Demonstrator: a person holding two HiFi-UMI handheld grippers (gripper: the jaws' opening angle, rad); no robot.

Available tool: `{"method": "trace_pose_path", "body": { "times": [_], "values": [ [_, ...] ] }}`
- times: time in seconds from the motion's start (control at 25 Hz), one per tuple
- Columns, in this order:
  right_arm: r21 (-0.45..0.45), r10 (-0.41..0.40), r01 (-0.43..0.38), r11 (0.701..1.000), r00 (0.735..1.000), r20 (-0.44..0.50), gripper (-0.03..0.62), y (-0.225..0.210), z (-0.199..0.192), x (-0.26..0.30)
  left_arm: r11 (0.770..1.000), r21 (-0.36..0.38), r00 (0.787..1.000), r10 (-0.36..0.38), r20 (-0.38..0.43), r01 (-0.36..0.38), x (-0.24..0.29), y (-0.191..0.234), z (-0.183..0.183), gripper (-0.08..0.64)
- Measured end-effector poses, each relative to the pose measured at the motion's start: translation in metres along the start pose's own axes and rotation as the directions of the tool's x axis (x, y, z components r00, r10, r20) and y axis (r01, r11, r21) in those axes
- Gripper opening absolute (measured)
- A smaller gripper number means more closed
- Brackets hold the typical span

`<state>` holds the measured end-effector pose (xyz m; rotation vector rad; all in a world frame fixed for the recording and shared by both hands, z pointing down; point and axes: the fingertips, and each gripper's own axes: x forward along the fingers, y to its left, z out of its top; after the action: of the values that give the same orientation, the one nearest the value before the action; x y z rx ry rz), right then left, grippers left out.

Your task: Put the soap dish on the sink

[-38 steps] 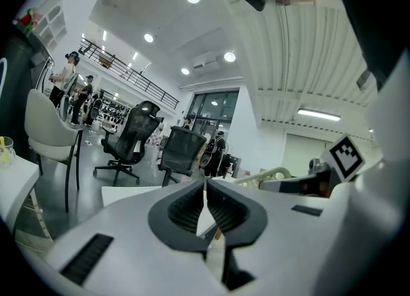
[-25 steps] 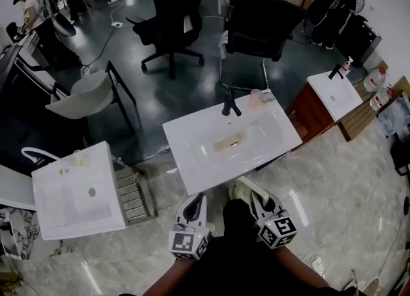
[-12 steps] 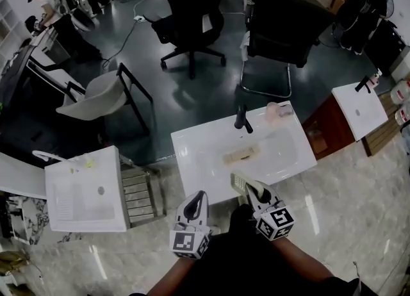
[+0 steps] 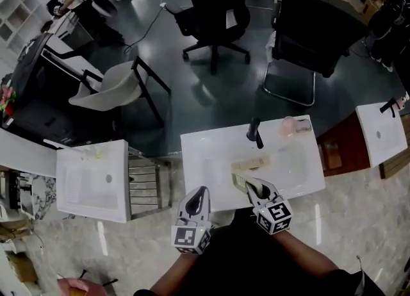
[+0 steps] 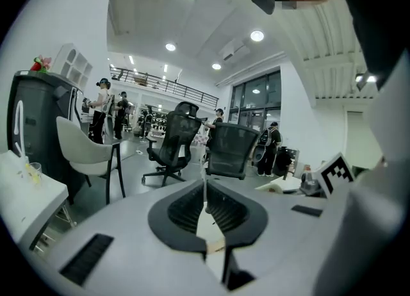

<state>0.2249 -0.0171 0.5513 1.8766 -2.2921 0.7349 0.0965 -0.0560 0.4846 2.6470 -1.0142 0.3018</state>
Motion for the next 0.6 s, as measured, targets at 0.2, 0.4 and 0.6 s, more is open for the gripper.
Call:
{"method": "trace_pose_path", "body": {
  "times": [0.2, 0.4, 0.6],
  "values": [
    [0.008, 0.090, -0.090, 0.996, 0.995, -0.037, 0.008, -0.021, 0.005, 0.025, 0.997, 0.000, 0.997, 0.076, -0.021, -0.076, 0.029, -0.002, 0.008, 0.020],
    [-0.003, 0.153, -0.153, 0.988, 0.986, -0.073, 0.008, -0.039, 0.009, 0.045, 0.992, -0.053, 0.992, 0.114, -0.046, -0.117, 0.050, -0.005, 0.004, 0.020],
    [0.040, 0.186, -0.183, 0.982, 0.979, -0.085, 0.008, -0.053, 0.014, 0.070, 0.977, -0.087, 0.979, 0.188, -0.079, -0.195, 0.062, 0.006, -0.005, 0.020]
  ]
}}
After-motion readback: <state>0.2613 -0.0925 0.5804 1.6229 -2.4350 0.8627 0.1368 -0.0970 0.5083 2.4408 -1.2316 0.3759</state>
